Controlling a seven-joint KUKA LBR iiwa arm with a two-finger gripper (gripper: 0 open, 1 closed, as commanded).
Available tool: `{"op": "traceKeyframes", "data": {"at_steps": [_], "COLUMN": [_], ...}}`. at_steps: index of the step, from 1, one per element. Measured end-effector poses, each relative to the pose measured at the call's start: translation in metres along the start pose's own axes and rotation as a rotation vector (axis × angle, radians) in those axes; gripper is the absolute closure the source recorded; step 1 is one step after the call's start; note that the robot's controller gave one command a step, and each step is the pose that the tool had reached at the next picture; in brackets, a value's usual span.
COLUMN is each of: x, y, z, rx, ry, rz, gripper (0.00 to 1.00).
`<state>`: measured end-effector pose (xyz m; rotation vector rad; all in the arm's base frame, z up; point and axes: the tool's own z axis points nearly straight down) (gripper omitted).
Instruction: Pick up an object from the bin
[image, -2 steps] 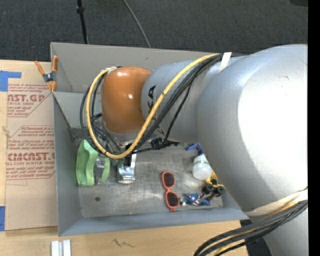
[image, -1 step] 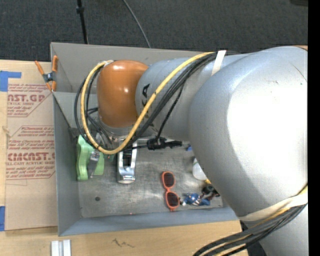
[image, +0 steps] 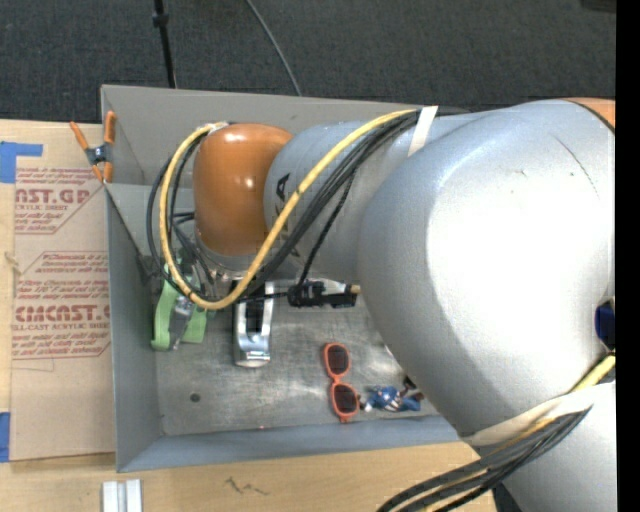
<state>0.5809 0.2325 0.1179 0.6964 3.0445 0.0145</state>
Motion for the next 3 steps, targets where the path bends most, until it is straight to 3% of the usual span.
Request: {"op": "traceKeyframes", "data": {"at_steps": [1, 2, 3], "x": [-0.0254, -0.0253, -0.0217], "y": [0.0211, 0.0212, 0.0171], "z": [0.0103, 0.0104, 0.0096], "rx": [-0.001, -0.002, -0.012], "ry": [-0.019, -0.020, -0.032], "rz": [-0.469, -0.469, -0.469], "gripper": [1.00, 1.00, 1.00]}}
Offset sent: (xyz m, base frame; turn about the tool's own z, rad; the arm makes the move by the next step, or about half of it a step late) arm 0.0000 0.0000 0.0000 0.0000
